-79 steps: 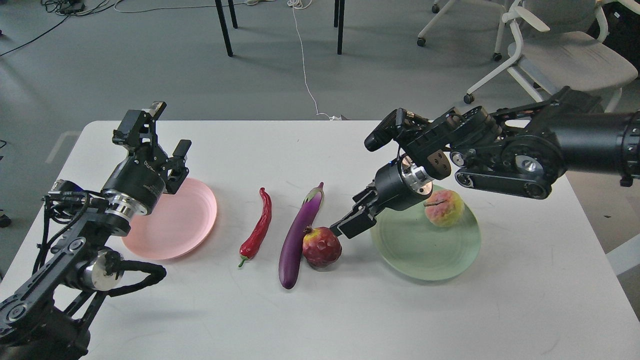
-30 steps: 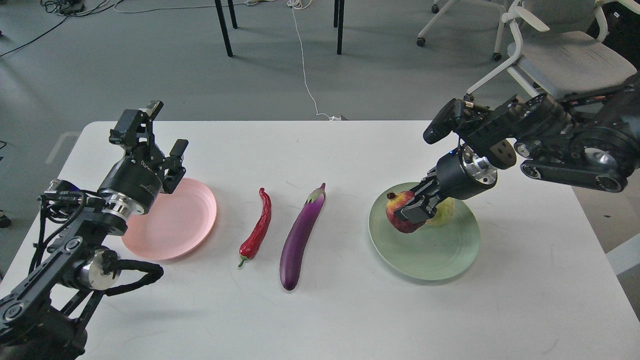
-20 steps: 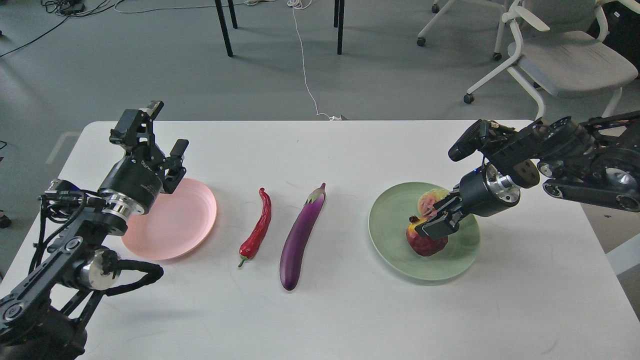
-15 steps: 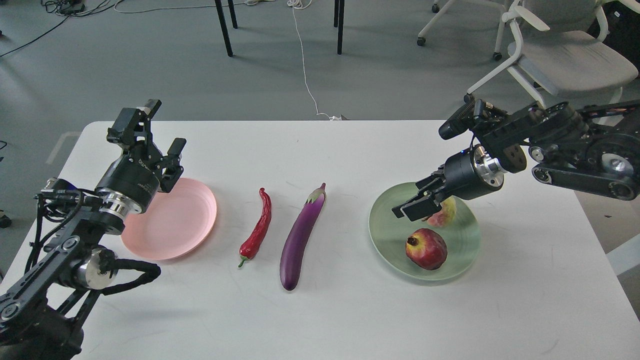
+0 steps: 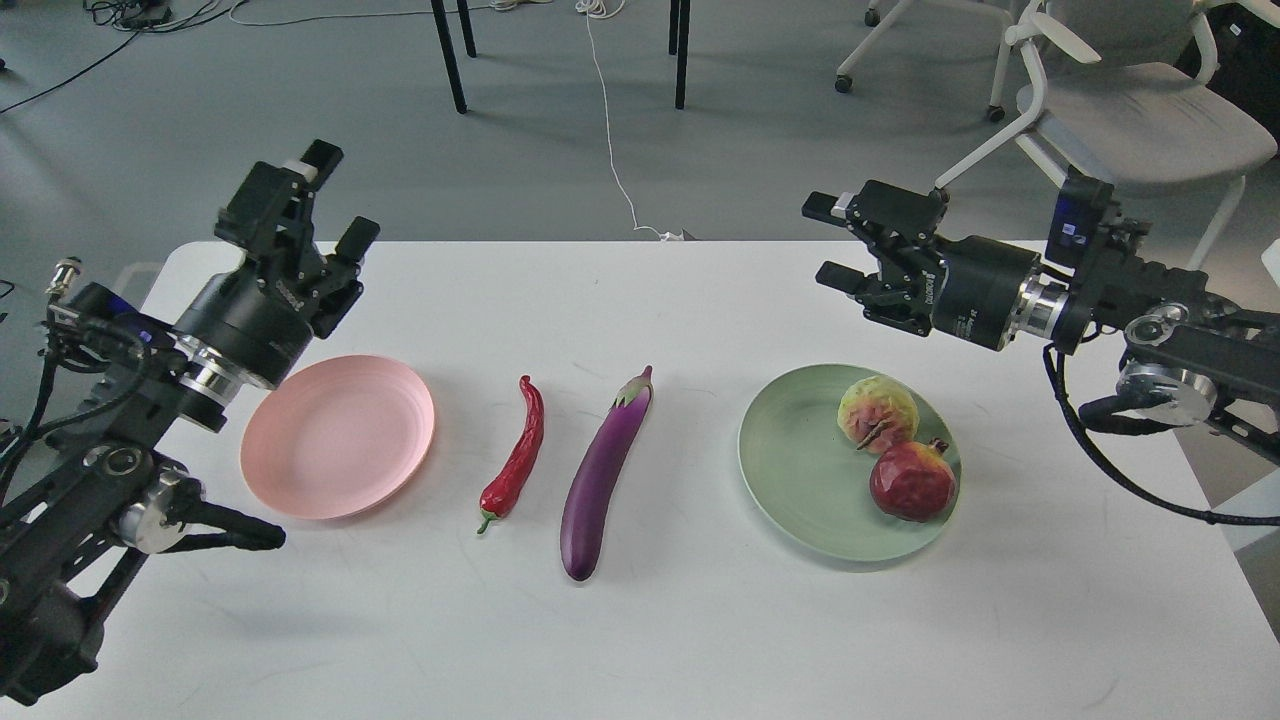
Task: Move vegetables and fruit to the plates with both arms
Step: 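Reach the left gripper down and grasp the red chili pepper, then place the chili pepper onto the pink plate with the left gripper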
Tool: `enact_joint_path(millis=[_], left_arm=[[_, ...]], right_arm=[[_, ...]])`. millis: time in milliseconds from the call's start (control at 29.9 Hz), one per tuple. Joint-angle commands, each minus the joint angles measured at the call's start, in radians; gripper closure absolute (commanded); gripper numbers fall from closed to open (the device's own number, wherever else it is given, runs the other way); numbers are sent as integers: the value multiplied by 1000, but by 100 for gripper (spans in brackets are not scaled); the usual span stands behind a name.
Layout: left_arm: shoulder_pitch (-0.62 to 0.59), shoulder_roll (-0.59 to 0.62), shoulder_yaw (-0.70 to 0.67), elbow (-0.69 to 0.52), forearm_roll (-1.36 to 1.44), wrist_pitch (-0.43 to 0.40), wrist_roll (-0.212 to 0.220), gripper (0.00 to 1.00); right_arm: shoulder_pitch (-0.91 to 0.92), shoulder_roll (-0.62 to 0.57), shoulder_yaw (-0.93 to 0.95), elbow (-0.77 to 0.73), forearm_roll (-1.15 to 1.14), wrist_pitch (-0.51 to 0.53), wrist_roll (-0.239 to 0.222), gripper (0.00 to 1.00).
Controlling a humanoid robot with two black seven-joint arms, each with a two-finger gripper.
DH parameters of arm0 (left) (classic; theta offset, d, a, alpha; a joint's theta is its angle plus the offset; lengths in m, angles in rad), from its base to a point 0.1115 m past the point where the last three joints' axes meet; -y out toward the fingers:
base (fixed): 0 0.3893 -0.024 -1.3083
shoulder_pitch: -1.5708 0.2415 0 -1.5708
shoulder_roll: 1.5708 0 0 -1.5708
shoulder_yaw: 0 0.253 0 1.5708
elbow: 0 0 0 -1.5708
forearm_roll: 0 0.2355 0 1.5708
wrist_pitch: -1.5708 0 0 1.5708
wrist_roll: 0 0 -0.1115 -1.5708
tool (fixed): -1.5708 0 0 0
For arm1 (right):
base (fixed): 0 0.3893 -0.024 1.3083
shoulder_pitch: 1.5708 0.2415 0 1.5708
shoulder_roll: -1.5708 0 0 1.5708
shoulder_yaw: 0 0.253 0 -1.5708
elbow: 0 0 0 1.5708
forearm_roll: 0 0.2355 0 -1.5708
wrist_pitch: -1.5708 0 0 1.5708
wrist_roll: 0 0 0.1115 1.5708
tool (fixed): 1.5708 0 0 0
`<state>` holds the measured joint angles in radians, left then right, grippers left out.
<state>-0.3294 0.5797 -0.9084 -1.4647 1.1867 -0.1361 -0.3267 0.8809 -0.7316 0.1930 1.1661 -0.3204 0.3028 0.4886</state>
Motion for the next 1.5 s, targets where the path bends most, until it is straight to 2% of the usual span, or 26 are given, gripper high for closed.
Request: enact_joint_path(millis=[0,33,167,368,468,635,1136,1237,1303,1370,1437,1470], left_arm=[[-150,15,199,9,381,-19,9,1],[-198,17,256,20,468,-22,17,1],[-393,8,488,141,697,-33,99,2],[-530,-66,680,292,695,-95,144,2],[-527,-98,688,345,697,-118,152,3],[-514,-129,688,354,692,-181,158,8],[-461,-127,718,382,697,-185,158,28],[-461,-126,718,385,699,-185,158,41],[-459,-124,718,386,699,-186,159,56],[-458,-123,718,389,700,-186,164,77],[-454,-119,718,389,702,-186,173,88],[-454,-118,718,389,700,-185,175,91]], right_arm=[[-183,-8,181,-2,37,5,0,3],[-213,-8,210,0,37,7,0,3],[-287,-8,276,0,37,9,0,3],[-293,-19,284,0,37,7,0,3],[-293,-20,284,0,35,7,0,3],[-293,-26,284,0,35,7,0,3],[-295,-26,284,0,34,6,0,3],[-298,-26,284,0,34,6,0,3],[-298,-26,284,0,34,7,0,3],[-298,-26,284,1,34,7,0,3],[-298,-26,284,1,34,6,0,3],[-298,-26,284,1,34,7,0,3]])
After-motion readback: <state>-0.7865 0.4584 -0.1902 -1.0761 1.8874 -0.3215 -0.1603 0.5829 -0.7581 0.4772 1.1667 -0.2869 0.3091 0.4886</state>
